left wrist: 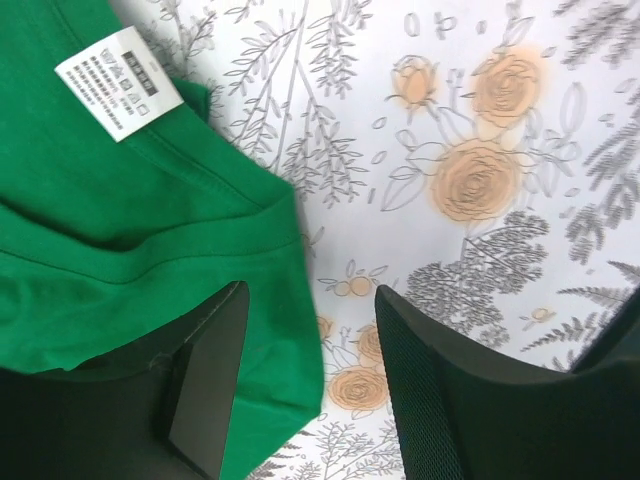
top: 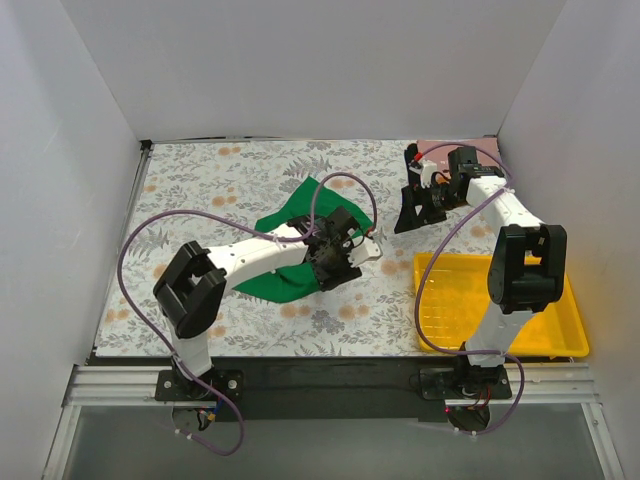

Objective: Fold and stack the t-shirts
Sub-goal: Flatten the tshirt out

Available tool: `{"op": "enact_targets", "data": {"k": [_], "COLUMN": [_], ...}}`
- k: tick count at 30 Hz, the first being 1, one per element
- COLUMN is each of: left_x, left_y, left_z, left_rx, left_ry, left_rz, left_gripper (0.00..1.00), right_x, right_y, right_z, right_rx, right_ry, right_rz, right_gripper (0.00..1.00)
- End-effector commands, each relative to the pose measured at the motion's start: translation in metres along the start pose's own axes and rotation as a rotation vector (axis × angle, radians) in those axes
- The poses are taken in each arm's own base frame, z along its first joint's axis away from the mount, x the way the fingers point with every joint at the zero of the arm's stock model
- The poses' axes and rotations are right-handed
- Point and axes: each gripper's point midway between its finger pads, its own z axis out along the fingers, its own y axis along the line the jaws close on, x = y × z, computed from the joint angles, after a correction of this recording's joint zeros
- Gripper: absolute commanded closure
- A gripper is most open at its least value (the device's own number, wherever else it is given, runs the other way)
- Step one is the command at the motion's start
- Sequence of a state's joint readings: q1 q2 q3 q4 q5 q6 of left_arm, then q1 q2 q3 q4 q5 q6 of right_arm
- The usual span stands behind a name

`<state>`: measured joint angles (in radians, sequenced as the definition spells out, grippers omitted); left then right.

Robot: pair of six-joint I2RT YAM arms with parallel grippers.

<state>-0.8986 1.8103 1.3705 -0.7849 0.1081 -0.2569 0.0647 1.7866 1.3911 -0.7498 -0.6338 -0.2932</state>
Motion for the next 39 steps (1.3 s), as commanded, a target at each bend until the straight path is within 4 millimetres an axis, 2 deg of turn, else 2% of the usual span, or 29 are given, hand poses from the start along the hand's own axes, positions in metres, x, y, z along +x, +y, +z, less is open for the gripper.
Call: {"op": "enact_targets", "data": {"k": [1, 5, 9, 10, 12, 13, 14, 15, 16, 17, 18, 19, 20, 22, 23, 25, 26, 27, 28, 29, 30, 31, 32, 34, 35, 36, 38, 39], "left_x": [0.007, 0.014, 0.022, 0.024, 0.031, 0.031, 0.031, 0.029, 0.013, 0.007, -0.002, -0.024, -0.032, -0.032, -0.019, 0.005, 0.041, 0.063, 0.083, 0.133, 0.153, 0.177, 0.226, 0.268, 0.277, 0.288, 0.296, 0.307], "left_y": [0.011, 0.025, 0.047, 0.047, 0.05, 0.051, 0.052, 0.049, 0.051, 0.055, 0.057, 0.063, 0.083, 0.103, 0.128, 0.145, 0.159, 0.161, 0.162, 0.164, 0.163, 0.164, 0.159, 0.155, 0.152, 0.14, 0.139, 0.135], "left_z": [0.012, 0.03, 0.039, 0.041, 0.046, 0.046, 0.046, 0.044, 0.033, 0.025, 0.012, -0.006, -0.034, -0.068, -0.102, -0.129, -0.146, -0.151, -0.153, -0.147, -0.155, -0.153, -0.146, -0.141, -0.135, -0.124, -0.118, -0.115], "left_rx": [-0.047, -0.106, -0.199, -0.197, -0.205, -0.202, -0.204, -0.177, -0.173, -0.163, -0.15, -0.133, -0.157, -0.151, -0.195, -0.221, -0.255, -0.262, -0.268, -0.269, -0.296, -0.306, -0.304, -0.307, -0.308, -0.288, -0.316, -0.336], "left_ry": [0.027, 0.059, 0.1, 0.106, 0.128, 0.13, 0.129, 0.122, 0.073, 0.042, 0.012, -0.065, -0.136, -0.191, -0.228, -0.251, -0.242, -0.22, -0.197, -0.135, -0.131, -0.105, -0.052, -0.019, -0.011, 0.019, 0.028, 0.076], "left_rz": [0.005, 0.007, -0.005, -0.007, -0.008, -0.003, -0.004, -0.012, -0.02, -0.057, -0.088, -0.121, -0.208, -0.302, -0.381, -0.461, -0.544, -0.559, -0.589, -0.691, -0.707, -0.754, -0.868, -0.955, -0.97, -0.989, -0.99, -1.002], "left_gripper": [0.47, 0.47, 0.46, 0.46, 0.51, 0.68, 0.68, 0.75, 0.91, 0.97, 1.0, 1.0, 1.0, 1.0, 1.0, 1.0, 1.0, 1.0, 1.0, 1.0, 1.0, 1.0, 1.0, 1.0, 1.0, 1.0, 1.0, 1.0], "right_x": [-0.009, -0.008, -0.005, -0.006, -0.005, -0.006, -0.006, -0.007, -0.007, -0.008, -0.009, -0.009, -0.011, -0.012, -0.013, -0.012, -0.011, -0.009, -0.008, -0.008, -0.005, -0.004, -0.003, 0.0, 0.001, 0.001, 0.003, 0.004], "right_y": [0.008, 0.008, 0.009, 0.01, 0.011, 0.012, 0.012, 0.012, 0.012, 0.012, 0.012, 0.012, 0.012, 0.013, 0.013, 0.013, 0.013, 0.013, 0.013, 0.015, 0.015, 0.016, 0.021, 0.028, 0.03, 0.033, 0.039, 0.041], "right_z": [-0.01, -0.013, -0.014, -0.015, -0.017, -0.018, -0.019, -0.02, -0.02, -0.02, -0.02, -0.02, -0.021, -0.022, -0.022, -0.021, -0.021, -0.019, -0.017, -0.015, -0.011, -0.009, -0.003, 0.008, 0.013, 0.018, 0.032, 0.037], "right_rx": [-0.015, 0.001, 0.004, 0.006, 0.006, 0.009, 0.012, 0.013, 0.013, 0.015, 0.014, 0.011, 0.012, 0.014, 0.014, 0.011, 0.01, 0.003, -0.001, -0.006, -0.008, -0.01, -0.019, -0.028, -0.033, -0.037, -0.044, -0.045], "right_ry": [-0.043, -0.046, -0.044, -0.046, -0.048, -0.051, -0.053, -0.057, -0.057, -0.06, -0.059, -0.06, -0.064, -0.069, -0.069, -0.066, -0.066, -0.061, -0.057, -0.052, -0.039, -0.035, -0.024, -0.002, 0.008, 0.015, 0.046, 0.056], "right_rz": [-0.027, -0.039, -0.043, -0.045, -0.047, -0.051, -0.052, -0.055, -0.055, -0.056, -0.055, -0.055, -0.059, -0.065, -0.065, -0.067, -0.065, -0.06, -0.057, -0.061, -0.058, -0.061, -0.074, -0.092, -0.097, -0.101, -0.123, -0.128], "right_gripper": [0.1, 0.09, 0.08, 0.08, 0.08, 0.08, 0.08, 0.08, 0.07, 0.07, 0.07, 0.07, 0.07, 0.07, 0.07, 0.07, 0.07, 0.07, 0.07, 0.08, 0.08, 0.08, 0.08, 0.09, 0.09, 0.09, 0.1, 0.11]}}
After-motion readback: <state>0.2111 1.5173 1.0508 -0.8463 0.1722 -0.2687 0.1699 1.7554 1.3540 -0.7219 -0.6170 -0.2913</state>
